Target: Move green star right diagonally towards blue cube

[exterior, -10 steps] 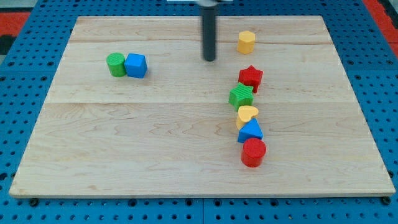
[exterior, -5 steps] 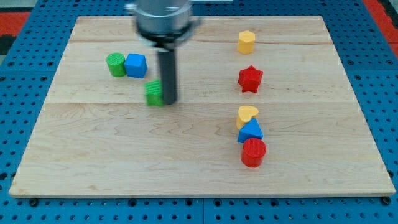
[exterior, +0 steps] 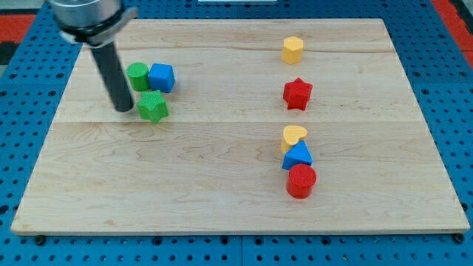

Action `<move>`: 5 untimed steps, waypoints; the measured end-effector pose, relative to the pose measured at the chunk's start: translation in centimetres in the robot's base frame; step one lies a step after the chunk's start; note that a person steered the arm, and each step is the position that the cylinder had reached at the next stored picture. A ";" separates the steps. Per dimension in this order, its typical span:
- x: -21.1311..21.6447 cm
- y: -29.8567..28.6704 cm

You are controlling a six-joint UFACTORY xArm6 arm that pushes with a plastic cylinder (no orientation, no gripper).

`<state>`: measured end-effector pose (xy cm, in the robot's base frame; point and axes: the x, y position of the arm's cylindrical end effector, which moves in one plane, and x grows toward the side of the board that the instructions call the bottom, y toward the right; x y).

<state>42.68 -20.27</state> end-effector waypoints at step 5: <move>1.9 12.6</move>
<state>44.60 -7.68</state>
